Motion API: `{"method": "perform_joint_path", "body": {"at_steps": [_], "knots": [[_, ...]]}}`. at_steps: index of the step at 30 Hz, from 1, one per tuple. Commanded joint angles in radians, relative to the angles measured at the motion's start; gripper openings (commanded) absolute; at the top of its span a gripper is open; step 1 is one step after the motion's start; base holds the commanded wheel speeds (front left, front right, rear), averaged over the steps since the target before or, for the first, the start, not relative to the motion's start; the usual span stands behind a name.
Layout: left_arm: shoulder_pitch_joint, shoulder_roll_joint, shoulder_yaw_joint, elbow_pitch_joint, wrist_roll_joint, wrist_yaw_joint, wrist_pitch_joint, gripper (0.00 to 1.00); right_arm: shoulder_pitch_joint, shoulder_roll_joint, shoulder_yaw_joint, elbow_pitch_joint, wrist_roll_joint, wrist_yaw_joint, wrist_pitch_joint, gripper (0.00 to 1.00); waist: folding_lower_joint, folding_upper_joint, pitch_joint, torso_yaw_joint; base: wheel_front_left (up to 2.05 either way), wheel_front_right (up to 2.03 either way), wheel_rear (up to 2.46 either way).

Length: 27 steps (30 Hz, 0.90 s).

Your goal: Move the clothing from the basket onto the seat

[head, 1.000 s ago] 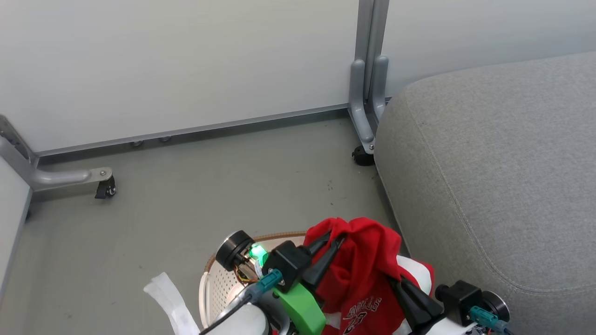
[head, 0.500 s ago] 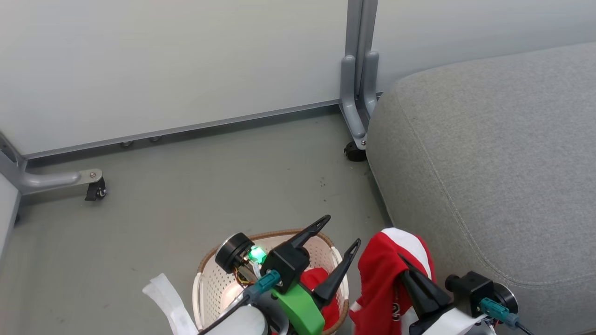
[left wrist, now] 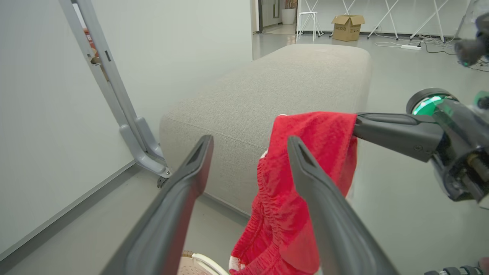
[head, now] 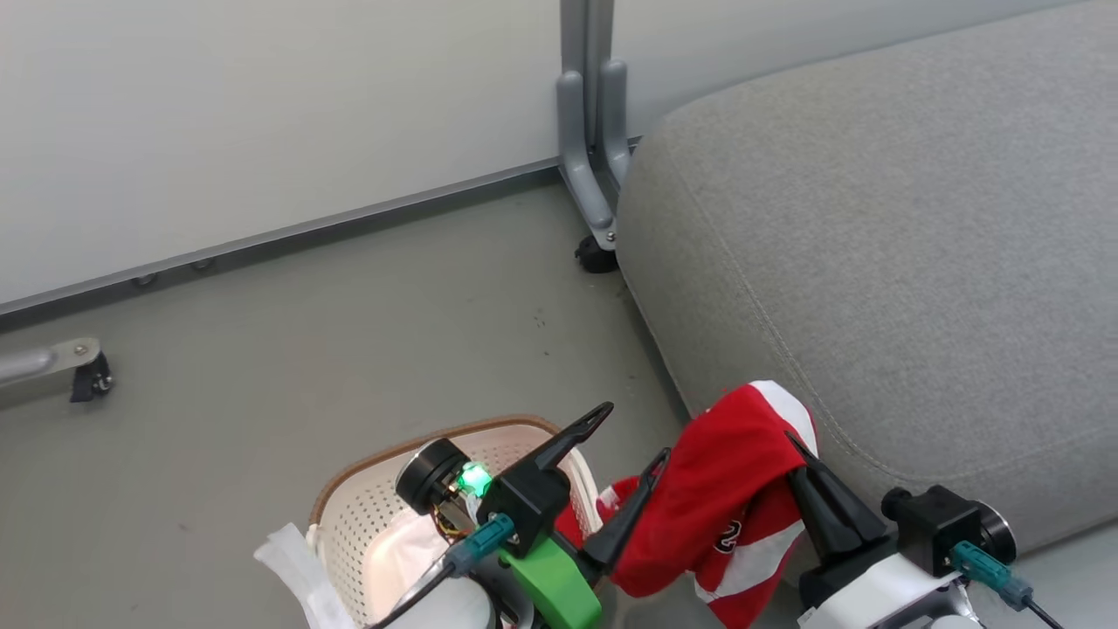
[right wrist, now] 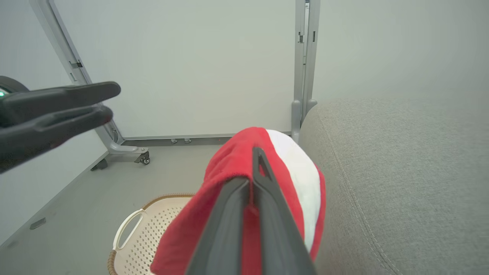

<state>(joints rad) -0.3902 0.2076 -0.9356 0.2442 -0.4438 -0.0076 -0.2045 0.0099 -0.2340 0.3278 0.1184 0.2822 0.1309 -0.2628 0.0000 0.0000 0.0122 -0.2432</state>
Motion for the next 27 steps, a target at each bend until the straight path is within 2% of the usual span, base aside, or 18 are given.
{"method": "perform_joint_path", "body": {"at_steps": [1, 9, 16, 24, 27], "knots": [[-0.010, 0.005, 0.004, 0.000, 0.006, 0.004, -0.007, 1.00, 0.004, -0.003, -0.008, -0.014, -0.008, 0.000, -0.003, 0.00, 0.0000, 0.0000, 0.058, -0.072, 0.00, 0.00, 0.00], [-0.060, -0.006, -0.015, 0.013, 0.007, -0.036, -0.012, 1.00, -0.013, 0.015, -0.056, -0.065, -0.017, 0.000, -0.003, 0.00, 0.0000, 0.0000, 0.147, -0.191, 0.00, 0.00, 0.00], [-0.102, -0.021, -0.032, 0.058, 0.027, -0.055, -0.021, 1.00, -0.050, 0.031, -0.113, -0.087, -0.003, 0.000, -0.003, 0.00, 0.0000, 0.0000, 0.203, -0.251, 0.00, 0.00, 0.00], [-0.134, -0.050, -0.052, 0.100, 0.055, -0.063, -0.042, 1.00, -0.282, -0.007, -0.245, -0.121, 0.030, 0.000, -0.003, 0.00, 0.0000, 0.0000, 0.299, -0.231, 0.00, 0.00, 0.00], [-0.162, -0.057, -0.066, 0.115, 0.066, -0.072, -0.045, 1.00, -0.444, -0.065, -0.320, -0.111, 0.064, 0.000, -0.003, 0.00, 0.0000, 0.0000, 0.368, -0.190, 0.00, 0.00, 0.00]]}}
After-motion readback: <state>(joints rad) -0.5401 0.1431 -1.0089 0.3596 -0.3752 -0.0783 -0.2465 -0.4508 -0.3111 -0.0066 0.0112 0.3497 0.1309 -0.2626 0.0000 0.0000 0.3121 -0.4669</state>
